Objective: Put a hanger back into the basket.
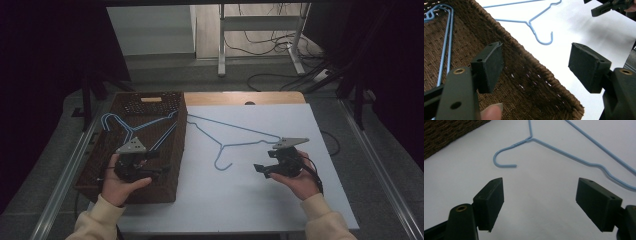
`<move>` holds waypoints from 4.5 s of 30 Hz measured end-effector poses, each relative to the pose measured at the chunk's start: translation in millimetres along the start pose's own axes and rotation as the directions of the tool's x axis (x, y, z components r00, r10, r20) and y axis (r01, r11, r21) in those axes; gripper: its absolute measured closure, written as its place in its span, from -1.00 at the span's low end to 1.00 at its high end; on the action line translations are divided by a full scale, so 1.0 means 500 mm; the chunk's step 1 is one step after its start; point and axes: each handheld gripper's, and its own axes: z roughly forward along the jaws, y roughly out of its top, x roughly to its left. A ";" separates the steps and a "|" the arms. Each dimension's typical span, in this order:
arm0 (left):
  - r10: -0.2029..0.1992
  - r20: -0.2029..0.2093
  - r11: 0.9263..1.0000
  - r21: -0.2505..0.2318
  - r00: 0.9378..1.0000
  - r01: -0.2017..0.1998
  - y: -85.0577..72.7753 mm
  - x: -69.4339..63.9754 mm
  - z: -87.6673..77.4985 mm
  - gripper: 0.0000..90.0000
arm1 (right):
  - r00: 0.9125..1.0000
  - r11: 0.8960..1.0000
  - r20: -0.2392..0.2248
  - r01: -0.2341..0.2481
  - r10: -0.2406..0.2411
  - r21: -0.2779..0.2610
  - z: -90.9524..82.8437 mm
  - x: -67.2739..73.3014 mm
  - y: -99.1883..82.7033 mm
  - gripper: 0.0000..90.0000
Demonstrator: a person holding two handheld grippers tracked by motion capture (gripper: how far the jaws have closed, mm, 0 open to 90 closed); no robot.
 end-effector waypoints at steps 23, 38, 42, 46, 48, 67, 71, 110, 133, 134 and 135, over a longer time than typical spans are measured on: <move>-0.014 -0.010 1.000 -0.005 1.000 0.014 -0.002 0.007 0.000 -0.38 | 0.990 0.979 0.139 -0.058 0.031 0.196 0.147 -0.144 0.096 0.89; -0.020 -0.012 1.000 0.000 1.000 0.020 -0.003 0.010 0.003 -0.38 | 0.976 0.961 0.207 -0.115 0.063 0.253 0.193 -0.212 0.097 1.00; -0.020 -0.012 1.000 0.003 1.000 0.020 -0.004 0.009 0.002 -0.38 | 0.980 0.951 0.192 -0.110 0.056 0.288 0.182 -0.207 0.093 1.00; -0.023 -0.015 1.000 0.000 1.000 0.023 -0.005 0.010 -0.003 -0.38 | 0.984 0.941 0.173 -0.101 0.047 0.322 0.158 -0.202 0.075 1.00; -0.024 -0.015 1.000 -0.003 1.000 0.024 -0.005 0.011 -0.005 -0.38 | 0.984 0.935 0.172 -0.100 0.043 0.341 0.142 -0.198 0.063 1.00; -0.022 -0.004 1.000 -0.010 1.000 0.022 0.000 0.007 -0.006 -0.38 | 0.999 0.915 0.008 -0.038 0.038 0.401 0.001 -0.073 -0.081 1.00; -0.018 -0.001 1.000 -0.006 1.000 0.018 0.002 0.005 -0.002 -0.38 | 0.999 0.916 -0.036 -0.020 0.038 0.401 -0.016 -0.025 -0.105 1.00; -0.011 0.001 1.000 0.001 1.000 0.011 0.002 0.002 0.005 -0.38 | 0.916 0.874 -0.366 0.308 -0.165 0.377 0.097 0.241 -0.042 1.00; -0.008 0.002 1.000 0.003 1.000 0.008 0.002 0.000 0.004 -0.38 | 0.941 0.899 -0.314 0.241 -0.124 0.367 0.114 0.210 -0.034 1.00; -0.008 0.002 1.000 0.003 1.000 0.008 0.002 0.000 0.005 -0.38 | 0.940 0.898 -0.313 0.247 -0.132 0.363 0.115 0.213 -0.033 1.00; -0.008 0.002 1.000 0.004 1.000 0.008 0.002 0.000 0.005 -0.38 | 0.939 0.900 -0.316 0.250 -0.135 0.357 0.117 0.215 -0.032 1.00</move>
